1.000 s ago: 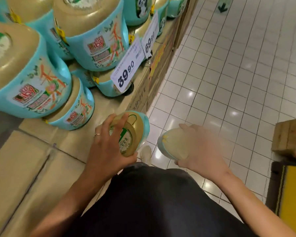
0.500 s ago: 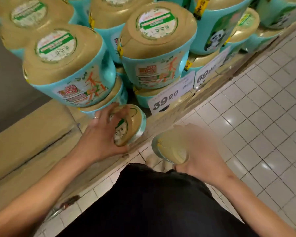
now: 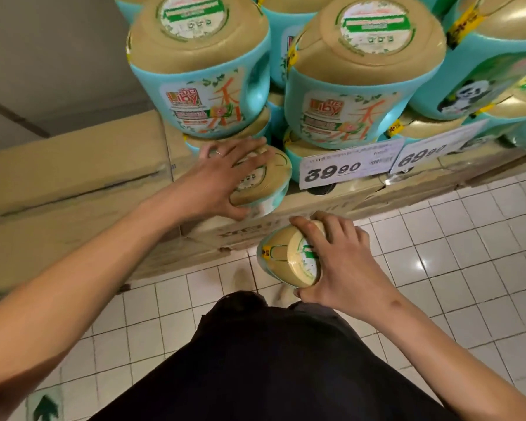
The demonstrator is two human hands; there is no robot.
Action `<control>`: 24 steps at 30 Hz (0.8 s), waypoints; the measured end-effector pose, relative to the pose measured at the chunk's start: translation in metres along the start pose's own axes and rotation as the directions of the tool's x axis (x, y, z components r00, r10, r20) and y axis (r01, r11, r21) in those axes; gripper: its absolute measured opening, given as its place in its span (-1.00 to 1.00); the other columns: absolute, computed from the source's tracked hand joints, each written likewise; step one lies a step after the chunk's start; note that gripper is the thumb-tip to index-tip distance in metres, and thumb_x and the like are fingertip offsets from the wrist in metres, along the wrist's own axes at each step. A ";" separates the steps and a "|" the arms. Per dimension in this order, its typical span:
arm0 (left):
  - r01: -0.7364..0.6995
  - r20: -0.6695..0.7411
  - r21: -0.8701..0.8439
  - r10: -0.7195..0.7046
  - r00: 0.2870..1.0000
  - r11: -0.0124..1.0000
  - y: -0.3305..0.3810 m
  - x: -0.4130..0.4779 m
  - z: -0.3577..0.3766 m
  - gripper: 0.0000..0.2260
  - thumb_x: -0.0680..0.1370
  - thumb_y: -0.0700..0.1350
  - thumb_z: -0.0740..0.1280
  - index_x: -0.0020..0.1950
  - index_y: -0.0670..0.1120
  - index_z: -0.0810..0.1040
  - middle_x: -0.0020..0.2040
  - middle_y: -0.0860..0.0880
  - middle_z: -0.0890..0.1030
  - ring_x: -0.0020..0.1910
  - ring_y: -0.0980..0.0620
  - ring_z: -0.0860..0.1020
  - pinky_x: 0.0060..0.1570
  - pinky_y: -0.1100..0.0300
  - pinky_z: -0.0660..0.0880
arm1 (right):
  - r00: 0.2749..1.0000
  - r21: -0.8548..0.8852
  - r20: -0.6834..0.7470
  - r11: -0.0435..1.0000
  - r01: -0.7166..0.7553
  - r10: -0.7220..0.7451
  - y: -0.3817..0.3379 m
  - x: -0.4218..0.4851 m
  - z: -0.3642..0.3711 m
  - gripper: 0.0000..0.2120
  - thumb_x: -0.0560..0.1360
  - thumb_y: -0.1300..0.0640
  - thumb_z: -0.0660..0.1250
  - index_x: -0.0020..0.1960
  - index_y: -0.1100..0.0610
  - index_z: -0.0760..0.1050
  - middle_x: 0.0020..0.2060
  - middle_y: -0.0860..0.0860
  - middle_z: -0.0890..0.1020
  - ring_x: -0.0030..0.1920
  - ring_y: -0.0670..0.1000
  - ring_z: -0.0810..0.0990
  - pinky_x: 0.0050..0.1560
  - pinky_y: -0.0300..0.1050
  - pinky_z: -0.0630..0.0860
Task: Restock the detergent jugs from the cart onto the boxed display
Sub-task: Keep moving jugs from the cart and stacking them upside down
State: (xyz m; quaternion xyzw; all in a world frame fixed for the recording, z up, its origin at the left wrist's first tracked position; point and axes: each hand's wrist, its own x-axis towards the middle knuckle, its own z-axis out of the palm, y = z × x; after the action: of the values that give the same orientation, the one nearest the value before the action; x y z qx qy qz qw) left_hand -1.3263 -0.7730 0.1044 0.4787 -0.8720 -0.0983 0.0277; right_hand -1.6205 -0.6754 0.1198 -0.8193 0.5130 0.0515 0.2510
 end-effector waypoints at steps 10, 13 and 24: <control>-0.031 -0.157 0.019 0.034 0.987 0.999 -0.008 -0.010 0.010 -0.02 0.40 0.37 0.45 0.70 -0.03 0.20 0.69 -0.09 0.22 0.65 -0.14 0.23 0.42 -0.24 0.25 | 0.998 -0.065 -0.008 0.996 0.055 -0.056 -0.041 0.006 -0.028 0.18 0.20 -0.37 0.53 0.67 -0.18 0.05 0.48 0.02 0.29 0.46 0.13 0.28 0.41 0.14 0.31; 0.031 -0.330 -0.099 -0.062 0.942 0.995 -0.014 -0.033 0.025 -0.03 0.42 0.44 0.41 0.67 -0.06 0.24 0.65 -0.14 0.29 0.58 -0.19 0.31 0.45 -0.19 0.25 | 0.994 -0.110 -0.024 0.989 0.102 -0.105 -0.057 0.002 -0.060 0.18 0.18 -0.40 0.54 0.67 -0.17 0.09 0.43 0.00 0.31 0.43 0.11 0.30 0.37 0.15 0.35; 0.177 -0.141 -0.847 -0.534 0.834 0.501 -0.005 -0.069 0.069 -0.19 0.40 0.28 0.45 0.57 -0.03 0.39 0.49 -0.19 0.49 0.48 -0.21 0.47 0.45 -0.24 0.43 | 0.943 -0.285 -0.088 0.916 0.284 -0.320 -0.130 0.038 -0.166 0.10 0.16 -0.45 0.40 0.63 -0.16 0.21 0.37 0.04 0.35 0.30 0.19 0.44 0.26 0.28 0.47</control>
State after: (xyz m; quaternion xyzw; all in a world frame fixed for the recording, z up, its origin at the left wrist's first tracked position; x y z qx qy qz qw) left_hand -1.2950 -0.7071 0.0390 0.5945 -0.5850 -0.3893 0.3909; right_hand -1.5190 -0.7382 0.2977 -0.9167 0.3838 0.0265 0.1082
